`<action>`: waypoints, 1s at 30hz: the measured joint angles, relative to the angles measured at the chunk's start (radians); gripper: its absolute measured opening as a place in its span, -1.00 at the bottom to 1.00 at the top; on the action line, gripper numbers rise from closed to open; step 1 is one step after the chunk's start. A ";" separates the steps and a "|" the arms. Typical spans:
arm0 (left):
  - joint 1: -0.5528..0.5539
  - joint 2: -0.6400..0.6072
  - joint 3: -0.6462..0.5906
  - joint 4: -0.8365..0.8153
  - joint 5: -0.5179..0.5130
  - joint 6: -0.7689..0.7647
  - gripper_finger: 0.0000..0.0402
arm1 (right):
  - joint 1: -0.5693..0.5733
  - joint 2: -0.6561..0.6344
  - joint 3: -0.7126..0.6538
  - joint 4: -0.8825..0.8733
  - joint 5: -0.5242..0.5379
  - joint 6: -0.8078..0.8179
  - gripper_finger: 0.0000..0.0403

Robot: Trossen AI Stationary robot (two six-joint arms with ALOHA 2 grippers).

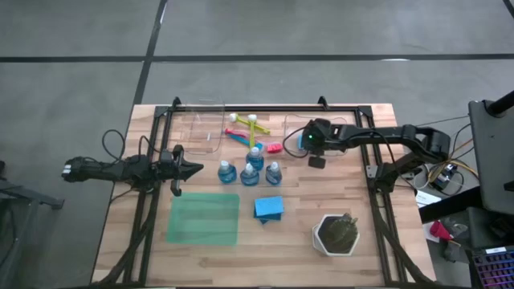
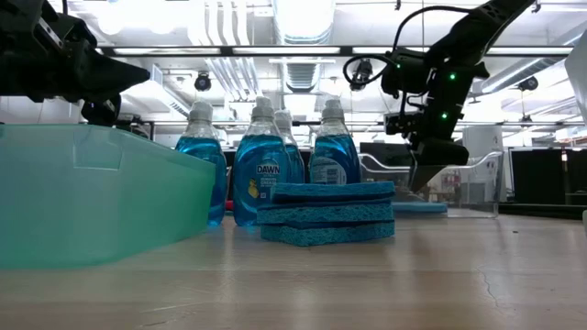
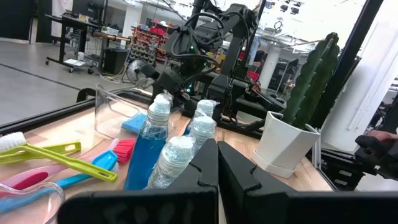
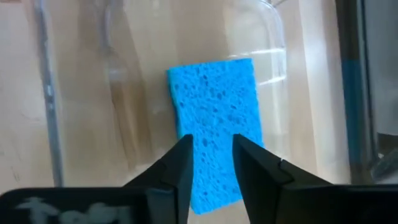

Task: Pick & Place Kitchen Sink Supplies
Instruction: Put the blue sponge into the right transparent bin

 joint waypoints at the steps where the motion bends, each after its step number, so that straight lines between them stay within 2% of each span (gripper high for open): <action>1: 0.000 0.000 0.000 0.000 0.000 0.000 -1.00 | 0.000 -0.009 0.000 -0.005 0.001 0.000 -0.43; 14: 0.000 0.000 0.000 0.000 0.000 0.000 -1.00 | 0.041 -0.162 0.060 -0.022 -0.012 0.049 -0.32; 22: 0.000 0.000 0.000 0.000 0.000 0.000 -1.00 | 0.209 -0.165 0.110 -0.027 -0.013 0.123 -0.36; 27: 0.000 0.000 0.000 0.000 0.000 0.000 -1.00 | 0.340 -0.166 0.175 -0.029 0.002 0.190 -0.32; 30: 0.000 0.000 0.000 0.000 0.000 0.000 -1.00 | 0.432 -0.152 0.217 -0.025 0.051 0.201 -0.27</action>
